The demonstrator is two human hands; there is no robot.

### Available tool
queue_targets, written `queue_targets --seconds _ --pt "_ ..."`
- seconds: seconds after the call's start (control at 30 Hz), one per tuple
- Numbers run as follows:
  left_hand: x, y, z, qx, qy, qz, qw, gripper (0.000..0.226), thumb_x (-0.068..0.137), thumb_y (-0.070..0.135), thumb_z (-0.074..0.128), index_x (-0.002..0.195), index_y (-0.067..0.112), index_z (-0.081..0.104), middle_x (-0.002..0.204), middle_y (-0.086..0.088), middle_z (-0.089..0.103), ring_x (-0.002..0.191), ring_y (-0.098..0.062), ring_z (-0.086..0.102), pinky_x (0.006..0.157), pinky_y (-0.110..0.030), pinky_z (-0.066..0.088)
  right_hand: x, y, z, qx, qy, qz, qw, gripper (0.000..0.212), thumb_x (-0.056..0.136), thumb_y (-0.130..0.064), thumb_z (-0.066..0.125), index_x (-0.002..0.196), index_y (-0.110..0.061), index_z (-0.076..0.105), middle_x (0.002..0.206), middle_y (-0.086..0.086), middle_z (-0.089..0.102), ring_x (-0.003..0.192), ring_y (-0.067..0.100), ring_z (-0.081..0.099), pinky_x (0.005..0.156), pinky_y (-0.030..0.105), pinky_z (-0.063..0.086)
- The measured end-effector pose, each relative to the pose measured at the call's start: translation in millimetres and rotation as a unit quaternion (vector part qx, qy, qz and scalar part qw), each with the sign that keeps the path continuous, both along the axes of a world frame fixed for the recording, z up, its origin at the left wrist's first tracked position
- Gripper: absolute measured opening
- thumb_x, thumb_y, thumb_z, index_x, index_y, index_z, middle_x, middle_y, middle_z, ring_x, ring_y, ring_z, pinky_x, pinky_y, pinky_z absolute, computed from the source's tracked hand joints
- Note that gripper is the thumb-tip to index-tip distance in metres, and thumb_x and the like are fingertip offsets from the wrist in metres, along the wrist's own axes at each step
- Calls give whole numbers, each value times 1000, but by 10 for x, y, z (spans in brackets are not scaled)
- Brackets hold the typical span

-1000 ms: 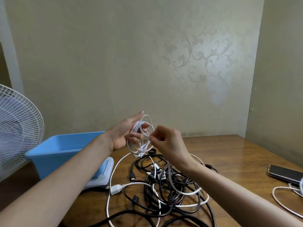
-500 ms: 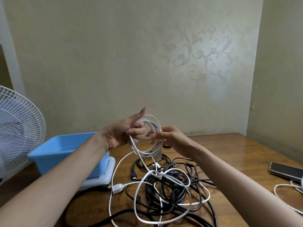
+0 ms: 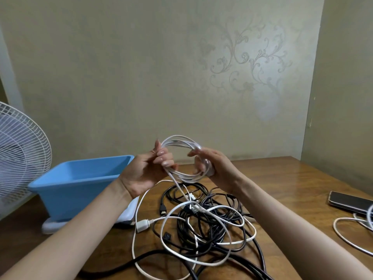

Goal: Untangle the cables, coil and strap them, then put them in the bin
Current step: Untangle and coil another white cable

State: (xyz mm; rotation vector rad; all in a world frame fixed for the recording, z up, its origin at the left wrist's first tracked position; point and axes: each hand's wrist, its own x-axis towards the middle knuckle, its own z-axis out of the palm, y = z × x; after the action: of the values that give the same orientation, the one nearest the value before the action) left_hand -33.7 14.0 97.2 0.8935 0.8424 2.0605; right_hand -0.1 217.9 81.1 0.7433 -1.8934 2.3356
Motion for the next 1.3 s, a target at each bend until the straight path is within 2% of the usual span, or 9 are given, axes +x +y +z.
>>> queue_targets --seconds 0.1,0.2,0.37,0.5,0.67,0.87,1.07,1.2,1.3 --pt "-50 -24 -10 8 -4 40 999 45 104 32 27 82 3 54 66 0 31 57 -11 32 64 -25 41 -2 86 -176 96 -6 -16 995 56 81 -39 62 126 -6 54 99 9 68 91 21 66 82 31 54" --pt "-103 -41 -2 24 8 20 999 44 103 33 28 78 6 53 63 2 28 53 -9 29 54 -23 35 58 202 -361 202 2 -51 978 52 85 -42 54 125 -9 57 112 10 69 100 14 65 83 23 51" --pt "-177 -42 78 36 14 -4 999 42 102 32 32 74 9 53 61 3 26 51 -8 26 51 -21 33 159 282 -460 318 15 32 947 10 86 -8 67 94 -10 72 92 -1 70 87 9 64 82 24 48" --pt "-126 -12 233 44 32 80 995 46 100 33 31 65 13 53 58 6 22 48 -7 21 45 -18 33 249 206 -276 319 46 61 945 11 86 -2 66 96 0 68 89 -3 67 86 8 62 82 24 48" --pt "101 98 508 53 92 206 973 46 94 37 32 54 19 46 56 7 13 46 -7 12 39 -15 26 350 24 -107 329 44 122 935 17 90 -7 60 106 -14 62 89 -1 65 78 10 55 68 18 43" --pt "171 -70 724 43 134 262 955 52 98 38 27 53 20 47 47 9 27 39 -4 22 38 -14 25 439 65 103 327 69 -20 942 8 90 -11 62 84 -13 65 71 1 61 58 9 49 51 18 37" --pt "156 -543 683 17 134 322 937 49 96 39 30 53 22 46 48 11 22 45 -8 8 34 -17 21 181 540 226 213 115 -351 904 19 94 -4 55 80 -17 54 61 3 58 38 -1 43 37 13 33" --pt "96 -825 504 -10 107 372 922 51 100 35 28 53 20 44 47 11 28 45 -7 7 32 -13 19 39 1065 252 47 -55 -451 890 9 97 0 47 98 -2 55 66 13 48 29 1 44 31 15 36" --pt "77 -925 428 -16 98 394 914 49 101 33 29 56 19 42 46 10 27 39 -4 12 34 -12 19 -8 1308 188 -128 -210 -393 886 16 97 9 37 111 7 45 89 27 54 38 21 63 37 27 51"
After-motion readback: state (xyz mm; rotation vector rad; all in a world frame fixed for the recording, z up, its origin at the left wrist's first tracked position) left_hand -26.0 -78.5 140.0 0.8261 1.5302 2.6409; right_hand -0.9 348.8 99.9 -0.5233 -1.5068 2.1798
